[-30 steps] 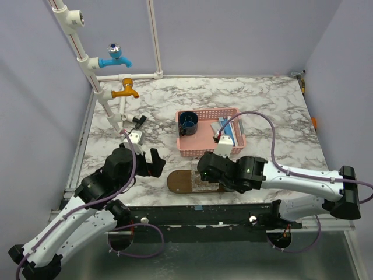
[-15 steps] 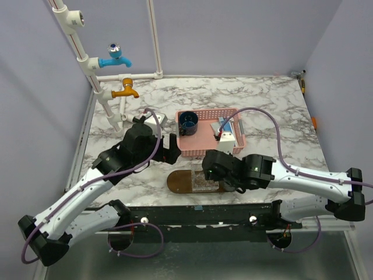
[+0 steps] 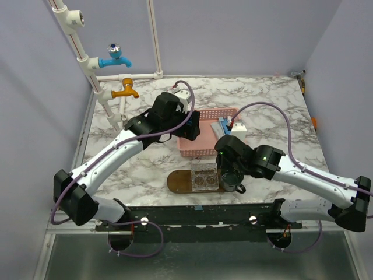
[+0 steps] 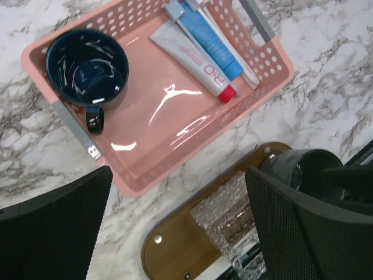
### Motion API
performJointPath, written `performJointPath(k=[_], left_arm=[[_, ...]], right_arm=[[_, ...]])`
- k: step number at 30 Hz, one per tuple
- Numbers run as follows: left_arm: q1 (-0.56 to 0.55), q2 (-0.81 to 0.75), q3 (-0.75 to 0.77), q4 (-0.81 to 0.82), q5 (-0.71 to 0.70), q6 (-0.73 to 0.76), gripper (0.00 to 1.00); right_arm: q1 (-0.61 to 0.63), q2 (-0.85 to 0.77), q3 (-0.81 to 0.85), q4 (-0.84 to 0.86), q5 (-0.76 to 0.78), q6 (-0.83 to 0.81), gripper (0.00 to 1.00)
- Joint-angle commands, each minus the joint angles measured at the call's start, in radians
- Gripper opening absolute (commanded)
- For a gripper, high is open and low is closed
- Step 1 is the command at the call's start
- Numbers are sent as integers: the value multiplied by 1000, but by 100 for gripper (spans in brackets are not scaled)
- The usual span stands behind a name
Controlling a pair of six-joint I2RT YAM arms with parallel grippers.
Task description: Prepare toiletry sets of a toothbrush and toothpaste on the tray
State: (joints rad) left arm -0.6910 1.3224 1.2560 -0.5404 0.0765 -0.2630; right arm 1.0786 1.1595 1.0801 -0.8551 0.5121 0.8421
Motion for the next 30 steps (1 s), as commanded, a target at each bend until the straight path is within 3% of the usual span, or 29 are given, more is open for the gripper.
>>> performJointPath(k=[1, 16, 30], left_arm=[[5, 125, 123, 2, 55, 16, 94], [39, 533, 449, -69, 33, -2, 87], [91, 730, 601, -129, 26, -35, 77]], right_arm=[[-42, -12, -21, 51, -64, -71, 47], [-76, -40, -83, 92, -116, -76, 47], [-93, -33, -112, 125, -159, -76, 47]])
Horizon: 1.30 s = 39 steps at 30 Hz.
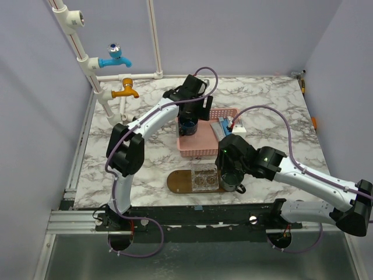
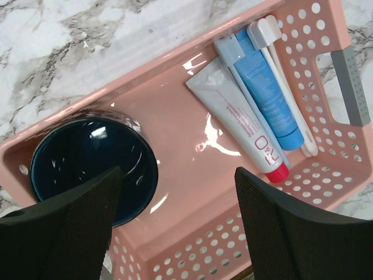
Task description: Prepare toiletry sets of a toothbrush and toothpaste on the tray
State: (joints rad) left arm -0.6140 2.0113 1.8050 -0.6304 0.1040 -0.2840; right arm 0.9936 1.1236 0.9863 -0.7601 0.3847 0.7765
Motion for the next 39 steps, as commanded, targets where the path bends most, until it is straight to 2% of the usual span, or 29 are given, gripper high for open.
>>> performJointPath(k=[1, 6, 17, 26, 39], left_arm=[[15, 52, 58, -47, -5, -15, 77], [17, 92, 70, -69, -18, -21, 73], [18, 151, 82, -84, 0, -40, 59], [18, 164, 68, -81, -10, -37, 41], [17, 133, 66, -88, -47, -22, 9]], right_arm=[[-9, 7, -18, 31, -33, -12, 47], [-12, 17, -21, 33, -41, -17, 47], [-18, 23, -35, 42, -54, -19, 47], [-25, 33, -36, 51, -62, -35, 47], [-27, 23, -36, 50, -66, -33, 46]])
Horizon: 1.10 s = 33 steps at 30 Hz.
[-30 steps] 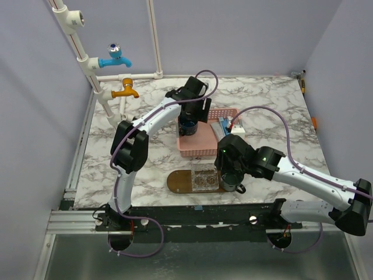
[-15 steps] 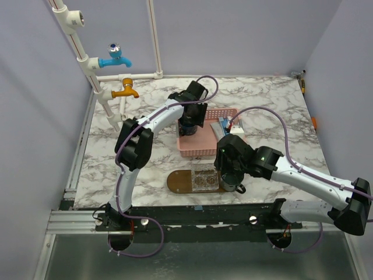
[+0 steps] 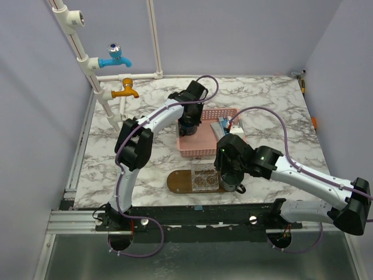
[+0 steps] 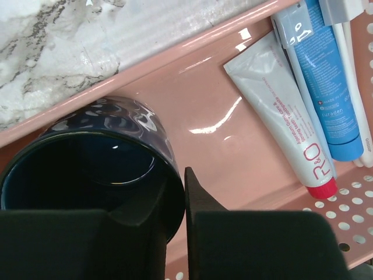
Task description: Prepare toiletry sets of a toothbrush and toothpaste on the tray
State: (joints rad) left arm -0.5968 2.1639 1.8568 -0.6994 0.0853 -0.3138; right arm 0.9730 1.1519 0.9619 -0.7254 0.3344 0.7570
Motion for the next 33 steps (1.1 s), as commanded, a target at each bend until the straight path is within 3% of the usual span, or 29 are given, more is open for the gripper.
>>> performJointPath(k=[1, 4, 25, 33], left_arm=[[0, -22, 20, -22, -34, 10, 7], [-1, -38, 28, -33, -56, 16, 0], [-133, -352, 27, -190, -296, 121, 0], [-190, -511, -94, -233, -335, 91, 0]], right_arm=[[-8, -7, -12, 15, -16, -13, 46], [-7, -9, -12, 14, -17, -11, 46], [-8, -34, 3, -12, 0, -16, 46], [-8, -50, 7, -46, 11, -9, 46]])
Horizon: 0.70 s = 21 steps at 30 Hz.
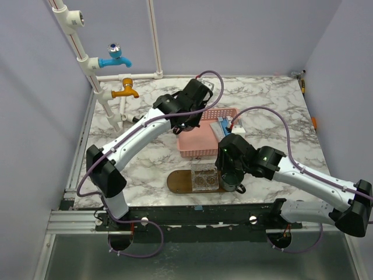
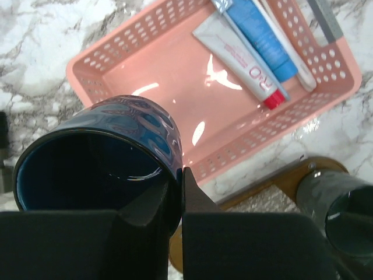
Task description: Prepare toiletry sets of a toothbrush and toothpaste on the tray
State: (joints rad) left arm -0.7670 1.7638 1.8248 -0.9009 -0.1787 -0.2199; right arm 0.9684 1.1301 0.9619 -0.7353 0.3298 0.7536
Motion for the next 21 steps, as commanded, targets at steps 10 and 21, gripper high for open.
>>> performJointPath(k=[10, 21], left_arm=[[-62, -304, -235, -106, -87, -66, 0], [-119, -486, -436, -138, -36, -153, 0]], right_arm=[[-3, -24, 17, -66, 39, -9, 46], [-3, -9, 37, -82, 43, -4, 46]])
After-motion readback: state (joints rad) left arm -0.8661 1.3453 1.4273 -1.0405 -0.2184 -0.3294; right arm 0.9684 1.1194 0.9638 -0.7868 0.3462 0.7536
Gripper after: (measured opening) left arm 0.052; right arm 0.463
